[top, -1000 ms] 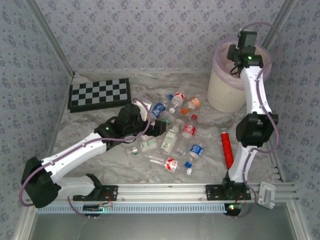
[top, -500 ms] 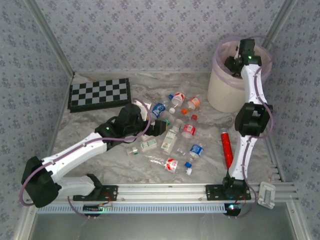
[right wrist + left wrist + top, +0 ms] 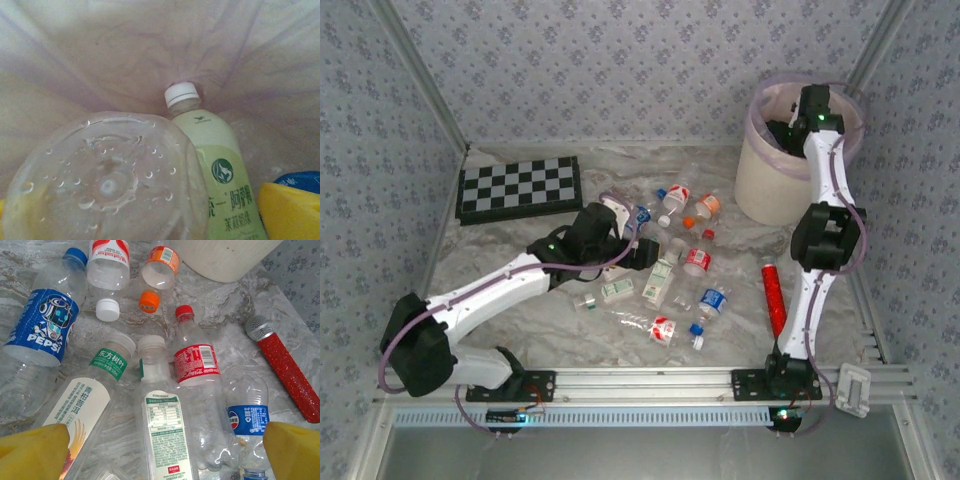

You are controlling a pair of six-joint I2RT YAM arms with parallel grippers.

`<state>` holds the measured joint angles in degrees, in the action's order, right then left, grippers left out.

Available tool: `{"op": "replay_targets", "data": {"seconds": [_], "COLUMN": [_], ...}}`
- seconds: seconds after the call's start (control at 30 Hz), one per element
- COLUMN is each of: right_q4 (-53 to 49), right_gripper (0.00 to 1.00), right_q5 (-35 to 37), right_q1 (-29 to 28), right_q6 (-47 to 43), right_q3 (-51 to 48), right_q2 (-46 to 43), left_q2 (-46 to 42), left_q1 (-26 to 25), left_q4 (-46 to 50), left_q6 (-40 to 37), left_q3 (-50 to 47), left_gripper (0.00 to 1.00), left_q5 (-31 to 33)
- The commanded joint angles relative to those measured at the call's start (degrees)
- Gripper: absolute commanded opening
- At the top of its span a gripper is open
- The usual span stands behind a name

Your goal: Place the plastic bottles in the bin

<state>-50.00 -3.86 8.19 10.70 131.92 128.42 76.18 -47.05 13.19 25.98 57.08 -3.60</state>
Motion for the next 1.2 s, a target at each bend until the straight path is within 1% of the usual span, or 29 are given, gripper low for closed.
{"op": "replay_targets", "data": {"seconds": [0.0, 0.1, 0.23, 0.3, 0.4, 0.53, 0.73, 0.8, 0.87, 0.97, 1.03, 1.17], "right_q4": [-2.2, -1.8, 0.8, 2.8, 6.5, 12.0, 10.7, 11.6, 14.9, 23.3, 26.2, 26.5], "right_gripper": [1.0, 1.0, 1.0, 1.0, 1.0, 1.0, 1.0, 1.0, 1.0, 1.0, 1.0, 1.0], "right_q5": [1.0, 0.3, 1.4, 2.5, 5.0, 5.4, 5.9, 4.2, 1.7, -6.2, -9.7, -13.9], "right_q1": [0.4, 0.8, 0.8, 0.8, 0.7, 0.2, -1.1, -1.7, -2.3, -3.7, -5.1, -7.3], "right_q6": [-0.2, 1.2, 2.3, 3.6, 5.2, 5.9, 6.2, 5.9, 6.7, 10.6, 11.7, 12.3], "right_q3": [1.7, 0.7, -2.2, -5.0, -11.2, -20.1, -26.8, -30.9, -38.4, -51.3, -57.5, -64.5], "right_q2": [-5.8, -8.6, -13.4, -16.6, -21.9, -29.9, -38.4, -42.2, -47.4, -55.4, -59.0, -62.8], "left_q2": [0.1, 0.5, 3.1, 4.8, 7.4, 12.7, 21.0, 23.6, 26.3, 30.2, 32.5, 35.8], "left_q1": [-0.5, -0.4, 0.7, 1.7, 3.5, 7.0, 9.8, 10.3, 10.9, 11.2, 11.2, 11.4], "left_q4": [1.5, 2.6, 9.6, 11.5, 10.8, 11.2, 12.9, 13.0, 13.2, 14.9, 16.3, 15.4], "left_q6": [-1.0, -2.1, -6.5, -8.3, -10.8, -12.3, -15.0, -15.6, -16.3, -17.3, -18.1, -19.0], "left_q3": [2.7, 3.6, 9.4, 11.5, 13.2, 17.0, 23.1, 24.9, 26.8, 29.7, 31.6, 32.2], "left_gripper": [0.99, 0.99, 0.99, 0.99, 0.99, 0.99, 0.99, 0.99, 0.99, 0.99, 0.99, 0.98], "left_q5": [-0.4, 0.6, 2.7, 3.0, 2.8, 1.2, 1.3, 1.6, 1.7, 3.0, 3.7, 4.7]}}
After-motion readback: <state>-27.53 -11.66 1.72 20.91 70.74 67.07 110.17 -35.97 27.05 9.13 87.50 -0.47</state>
